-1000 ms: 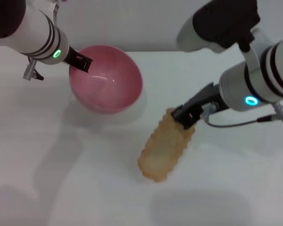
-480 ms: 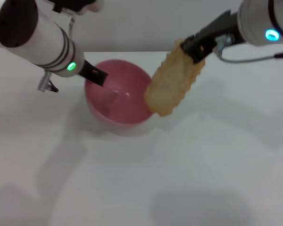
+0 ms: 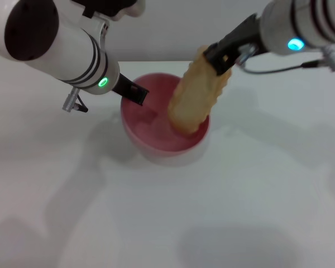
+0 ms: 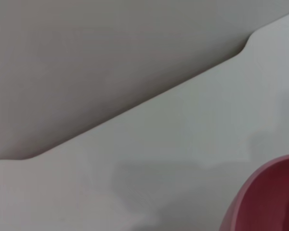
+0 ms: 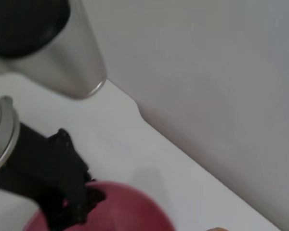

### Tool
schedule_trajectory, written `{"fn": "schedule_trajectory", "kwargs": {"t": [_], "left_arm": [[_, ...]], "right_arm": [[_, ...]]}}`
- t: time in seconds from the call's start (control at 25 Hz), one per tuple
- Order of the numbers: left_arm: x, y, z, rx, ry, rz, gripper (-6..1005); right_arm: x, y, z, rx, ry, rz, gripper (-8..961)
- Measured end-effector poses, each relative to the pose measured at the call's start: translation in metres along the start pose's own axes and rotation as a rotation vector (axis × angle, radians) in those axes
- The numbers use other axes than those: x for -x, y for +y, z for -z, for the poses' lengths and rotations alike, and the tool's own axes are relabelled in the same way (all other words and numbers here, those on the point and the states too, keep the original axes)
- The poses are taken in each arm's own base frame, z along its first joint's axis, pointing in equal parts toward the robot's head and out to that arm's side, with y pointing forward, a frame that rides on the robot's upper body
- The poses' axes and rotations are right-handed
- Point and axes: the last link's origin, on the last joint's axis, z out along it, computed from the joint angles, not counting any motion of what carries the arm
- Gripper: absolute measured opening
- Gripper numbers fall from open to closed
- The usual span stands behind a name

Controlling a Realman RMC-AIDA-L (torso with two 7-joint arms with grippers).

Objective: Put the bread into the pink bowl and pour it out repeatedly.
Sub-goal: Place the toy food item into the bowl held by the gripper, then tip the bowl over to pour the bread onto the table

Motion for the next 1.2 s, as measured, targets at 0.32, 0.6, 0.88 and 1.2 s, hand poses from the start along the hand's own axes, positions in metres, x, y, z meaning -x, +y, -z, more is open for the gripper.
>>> {"fn": "schedule_trajectory", "kwargs": {"t": [0.32,0.6,0.88,1.2], "left_arm": [[-0.001,-0.004,-0.001,-0.007,0.019,0.006,44],[-0.001,-0.007,-0.005,-0.017,0.056,-0.010,44],[0.001,-0.019,-0.009,-0.051,0.133,-0.030,44],[0.006,-0.019,-0.011,-0.091,0.196,-0.083,44]], "right_arm": [[-0.009,0.005,-0.015,-0.008,-0.081,0.028,135],[-0.007,-0.009,-0.005,-0.083,-0.277,-0.028,425],[-0.047,-0.045,0.022,-0.392,-0.646,-0.056,627],[-0.098,-0.060,0.006,-0.428,-0.646,-0.275,681]]}}
